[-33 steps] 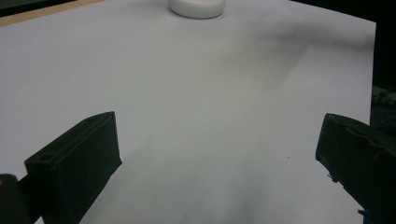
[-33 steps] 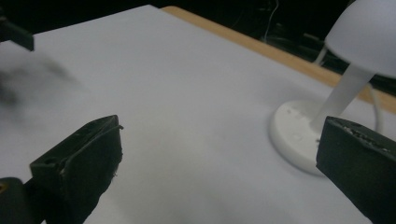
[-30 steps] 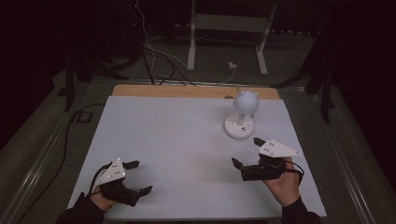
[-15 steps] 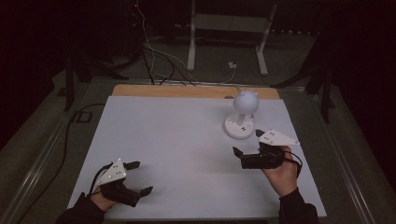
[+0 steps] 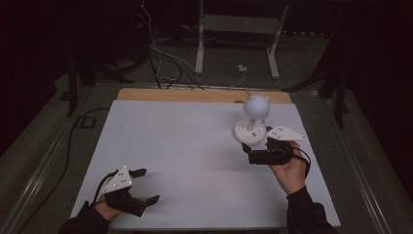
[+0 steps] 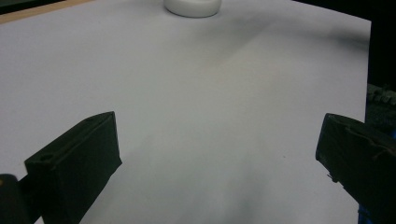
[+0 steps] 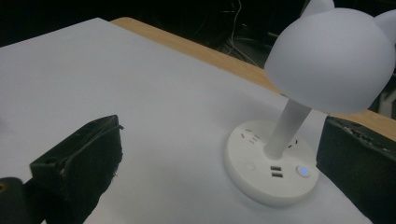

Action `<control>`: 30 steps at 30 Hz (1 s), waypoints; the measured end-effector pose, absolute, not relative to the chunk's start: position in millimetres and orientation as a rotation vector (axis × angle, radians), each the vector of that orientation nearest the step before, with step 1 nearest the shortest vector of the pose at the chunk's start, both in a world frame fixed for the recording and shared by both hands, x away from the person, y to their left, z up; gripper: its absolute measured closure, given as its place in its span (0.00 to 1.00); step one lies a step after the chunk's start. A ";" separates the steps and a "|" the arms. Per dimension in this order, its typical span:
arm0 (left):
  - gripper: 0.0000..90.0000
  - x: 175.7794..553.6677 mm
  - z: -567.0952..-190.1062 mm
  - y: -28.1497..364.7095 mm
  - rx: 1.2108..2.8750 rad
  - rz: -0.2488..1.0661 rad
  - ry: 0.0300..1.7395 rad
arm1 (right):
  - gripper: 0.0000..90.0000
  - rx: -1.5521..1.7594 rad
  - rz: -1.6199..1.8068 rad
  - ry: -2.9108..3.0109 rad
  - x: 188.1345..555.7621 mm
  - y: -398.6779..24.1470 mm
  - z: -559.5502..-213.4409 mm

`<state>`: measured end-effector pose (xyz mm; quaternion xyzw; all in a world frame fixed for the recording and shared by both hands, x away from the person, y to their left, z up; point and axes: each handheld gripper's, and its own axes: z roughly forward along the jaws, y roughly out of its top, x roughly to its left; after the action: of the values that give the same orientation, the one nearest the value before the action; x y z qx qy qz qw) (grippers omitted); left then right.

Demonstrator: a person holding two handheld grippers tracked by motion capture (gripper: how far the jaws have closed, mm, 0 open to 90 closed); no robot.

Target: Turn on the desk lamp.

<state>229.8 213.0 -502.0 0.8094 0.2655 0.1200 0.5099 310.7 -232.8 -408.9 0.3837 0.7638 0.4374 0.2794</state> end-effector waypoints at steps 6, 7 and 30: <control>0.00 229.8 -502.0 212.9 1.950 0.285 0.637 | 0.00 1.048 1.159 2.044 321.0 -229.6 -410.7; 0.00 229.8 -502.0 212.9 1.951 0.286 0.636 | 0.00 1.056 1.149 2.048 325.2 -228.8 -411.9; 0.00 229.8 -501.9 212.8 1.950 0.274 0.636 | 0.00 1.196 1.091 1.975 370.2 -225.9 -430.6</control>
<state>229.8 212.8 -501.9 0.8102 0.2642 0.1139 0.5107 370.2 -225.9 -430.6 0.4482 0.7403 0.4088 0.2897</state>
